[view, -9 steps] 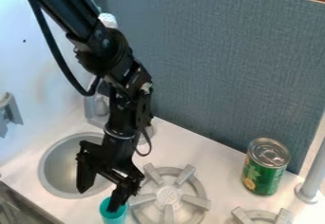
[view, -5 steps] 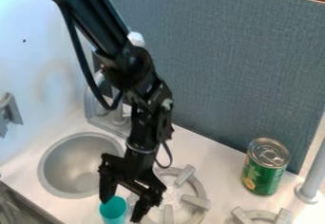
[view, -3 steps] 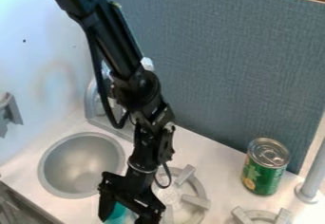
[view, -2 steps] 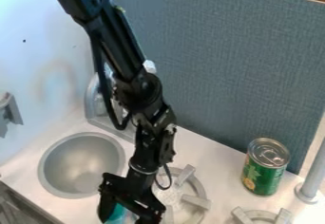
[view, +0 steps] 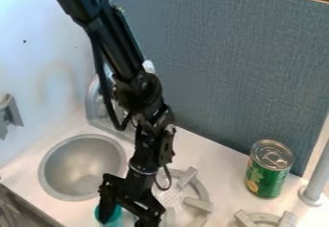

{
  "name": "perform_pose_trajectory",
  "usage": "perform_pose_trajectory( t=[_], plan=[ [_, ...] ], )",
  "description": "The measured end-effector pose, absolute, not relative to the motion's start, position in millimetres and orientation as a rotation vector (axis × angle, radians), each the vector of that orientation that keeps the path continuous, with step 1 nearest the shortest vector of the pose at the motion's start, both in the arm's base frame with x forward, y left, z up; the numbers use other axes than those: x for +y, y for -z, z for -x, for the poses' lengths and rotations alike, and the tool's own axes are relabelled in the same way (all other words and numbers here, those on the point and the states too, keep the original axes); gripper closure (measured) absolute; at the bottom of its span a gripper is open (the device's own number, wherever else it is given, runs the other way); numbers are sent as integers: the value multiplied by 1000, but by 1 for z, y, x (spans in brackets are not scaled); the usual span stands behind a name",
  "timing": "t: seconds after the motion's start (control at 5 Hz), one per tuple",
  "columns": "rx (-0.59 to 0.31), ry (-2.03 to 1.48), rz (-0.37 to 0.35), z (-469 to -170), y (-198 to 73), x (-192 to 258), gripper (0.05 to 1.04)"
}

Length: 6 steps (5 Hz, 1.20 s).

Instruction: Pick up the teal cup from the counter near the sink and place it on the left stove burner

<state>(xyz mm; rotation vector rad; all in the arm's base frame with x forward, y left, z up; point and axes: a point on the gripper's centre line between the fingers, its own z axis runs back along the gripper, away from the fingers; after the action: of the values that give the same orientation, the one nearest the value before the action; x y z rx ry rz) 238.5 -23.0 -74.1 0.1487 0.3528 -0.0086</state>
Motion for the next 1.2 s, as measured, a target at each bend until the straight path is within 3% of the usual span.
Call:
perform_pose_trajectory(
  t=[0.4, 0.8, 1.0, 1.2],
  plan=[
    [359, -8, -155, -246, 81, -6, 140],
    [373, 8, -151, -242, 82, -2, 738],
    [352, -3, -151, -237, 68, -2, 911],
    [296, 0, -155, -240, 38, -6, 970]
  ],
)
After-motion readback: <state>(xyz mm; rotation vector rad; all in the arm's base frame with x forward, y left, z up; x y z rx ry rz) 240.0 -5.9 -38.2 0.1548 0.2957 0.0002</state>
